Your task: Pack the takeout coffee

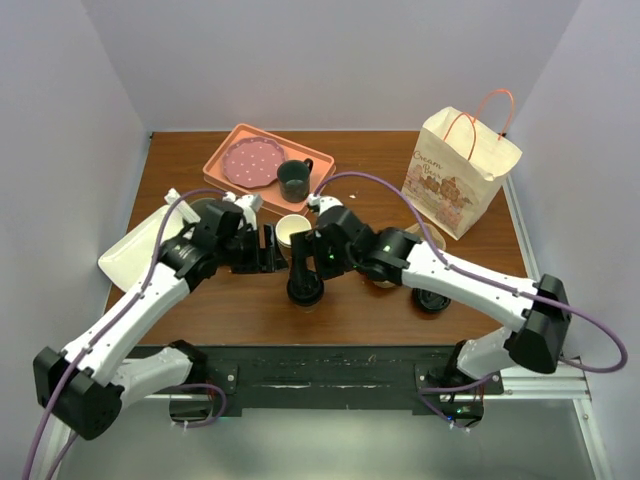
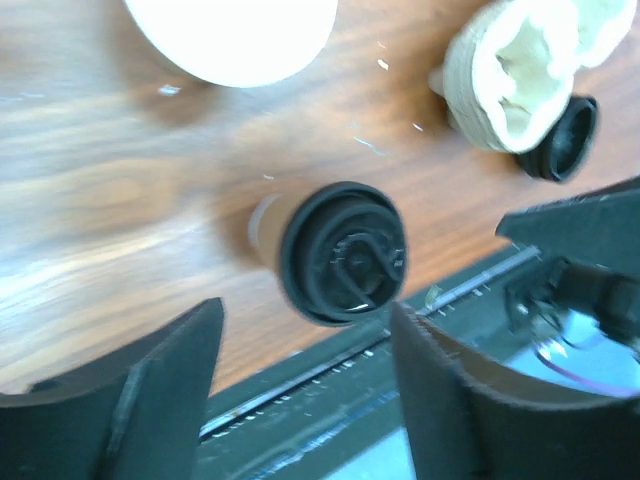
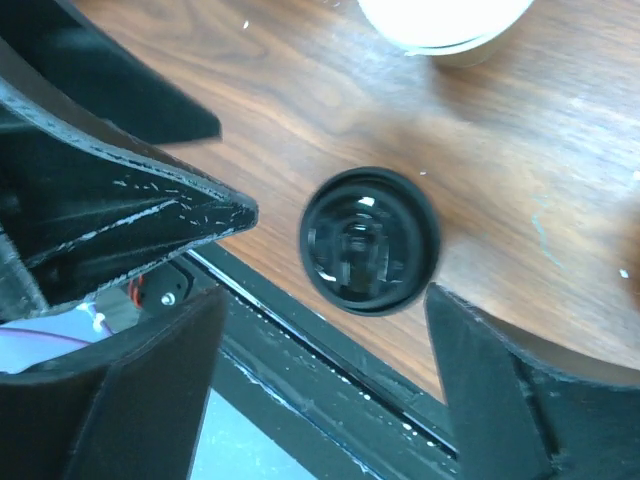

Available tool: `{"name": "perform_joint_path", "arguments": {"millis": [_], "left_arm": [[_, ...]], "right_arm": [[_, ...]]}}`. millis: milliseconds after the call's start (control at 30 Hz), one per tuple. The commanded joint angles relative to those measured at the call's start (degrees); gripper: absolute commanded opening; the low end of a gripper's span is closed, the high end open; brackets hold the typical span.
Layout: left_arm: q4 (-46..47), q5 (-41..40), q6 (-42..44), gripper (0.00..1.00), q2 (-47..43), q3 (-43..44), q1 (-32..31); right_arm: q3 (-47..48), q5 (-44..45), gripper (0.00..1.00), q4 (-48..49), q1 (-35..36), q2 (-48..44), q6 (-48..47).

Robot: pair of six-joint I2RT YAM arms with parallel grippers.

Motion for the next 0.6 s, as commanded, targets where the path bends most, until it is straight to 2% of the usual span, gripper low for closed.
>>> {"name": "perform_joint_path", "arguments": {"millis": [0,133,333,567], "left_arm": [[-3.7,-9.8,0.7,0.75,-6.2,-3.4,0.3],[-8.6,-18.8,-1.7,0.8,-10.0,-5.6,0.3],[-12.9,-28.6,-6.9,0.82,-13.1,-7.2,0.3],[-13.6,-30.3,-7.7,0.8,-14.5,-7.4,0.3]], "right_arm": [[5.2,10.4,0.95,-4.8,3.3,4.1,1.9],[9.8,15.2,0.94,-10.4,5.8,10.0,2.8],[12.7,17.0,0.91,-12.0,7.3,13.3,2.1],[11.6,16.0,0.9,-11.5,7.9,15.4,1.8]]}}
